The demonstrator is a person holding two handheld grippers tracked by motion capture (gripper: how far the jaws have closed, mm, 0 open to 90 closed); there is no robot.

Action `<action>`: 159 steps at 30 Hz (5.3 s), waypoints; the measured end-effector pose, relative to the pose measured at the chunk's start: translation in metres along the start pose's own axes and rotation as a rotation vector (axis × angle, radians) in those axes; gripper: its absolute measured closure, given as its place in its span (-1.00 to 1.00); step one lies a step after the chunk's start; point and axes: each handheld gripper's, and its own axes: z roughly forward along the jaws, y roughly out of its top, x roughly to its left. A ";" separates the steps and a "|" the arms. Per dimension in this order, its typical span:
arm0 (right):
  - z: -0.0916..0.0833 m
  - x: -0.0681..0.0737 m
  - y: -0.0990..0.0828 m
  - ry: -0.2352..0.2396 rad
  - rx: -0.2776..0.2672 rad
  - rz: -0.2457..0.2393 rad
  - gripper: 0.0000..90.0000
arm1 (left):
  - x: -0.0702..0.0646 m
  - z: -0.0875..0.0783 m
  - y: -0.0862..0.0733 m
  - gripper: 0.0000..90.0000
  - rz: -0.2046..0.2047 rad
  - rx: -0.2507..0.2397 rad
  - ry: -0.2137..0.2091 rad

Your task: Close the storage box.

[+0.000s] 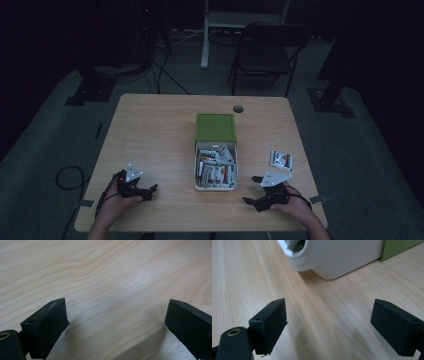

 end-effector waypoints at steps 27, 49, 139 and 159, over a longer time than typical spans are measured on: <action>-0.016 -0.007 0.029 -0.042 -0.171 0.073 -0.70 | -0.062 0.011 0.041 -0.89 0.209 -0.114 -0.236; -0.008 -0.001 0.047 0.006 -0.247 0.053 -0.73 | -0.078 0.018 0.072 -0.89 0.237 -0.249 -0.262; 0.019 -0.034 0.055 -0.093 -0.190 0.142 -0.73 | -0.058 0.045 0.102 -0.90 0.176 -0.238 -0.215; 0.022 -0.041 0.060 -0.120 -0.194 0.162 -0.74 | -0.054 0.049 0.110 -0.90 0.167 -0.240 -0.205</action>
